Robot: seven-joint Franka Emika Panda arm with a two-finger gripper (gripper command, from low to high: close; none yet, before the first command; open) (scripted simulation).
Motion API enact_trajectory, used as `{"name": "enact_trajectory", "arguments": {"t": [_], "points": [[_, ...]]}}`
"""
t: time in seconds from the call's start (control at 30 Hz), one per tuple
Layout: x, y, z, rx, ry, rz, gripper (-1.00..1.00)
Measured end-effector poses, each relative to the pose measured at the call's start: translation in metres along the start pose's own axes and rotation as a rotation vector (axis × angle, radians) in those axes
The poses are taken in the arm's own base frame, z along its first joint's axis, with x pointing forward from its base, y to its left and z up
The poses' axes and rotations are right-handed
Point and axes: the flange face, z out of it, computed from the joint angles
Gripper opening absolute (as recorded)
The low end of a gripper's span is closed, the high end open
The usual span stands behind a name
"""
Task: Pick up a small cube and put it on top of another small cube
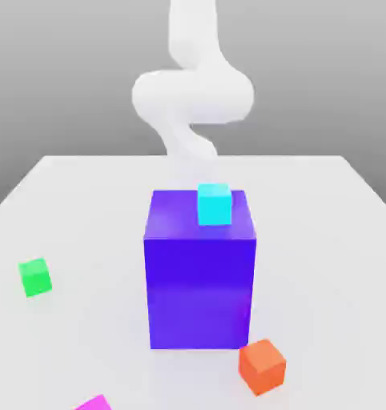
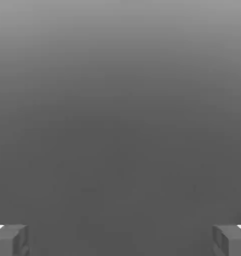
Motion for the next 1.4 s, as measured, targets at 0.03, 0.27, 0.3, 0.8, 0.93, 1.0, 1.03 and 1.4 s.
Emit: {"name": "enact_trajectory", "arguments": {"t": [0.03,0.27,0.3,0.8,0.93,1.0,1.03,1.4], "points": [[0.003,0.000,0.019,-0.029,-0.007,0.025,0.00],[0.015,0.019,0.141,-0.210,-0.056,0.194,0.00],[0.016,0.024,0.158,-0.235,-0.064,0.219,0.00],[-0.014,0.157,0.391,-0.577,-0.184,0.604,0.00],[-0.038,0.203,0.441,-0.661,-0.222,0.712,0.00],[-0.053,0.226,0.464,-0.699,-0.241,0.765,0.00],[-0.059,0.235,0.475,-0.708,-0.245,0.778,0.00],[-0.085,0.264,0.516,-0.716,-0.248,0.790,-1.00]]}}
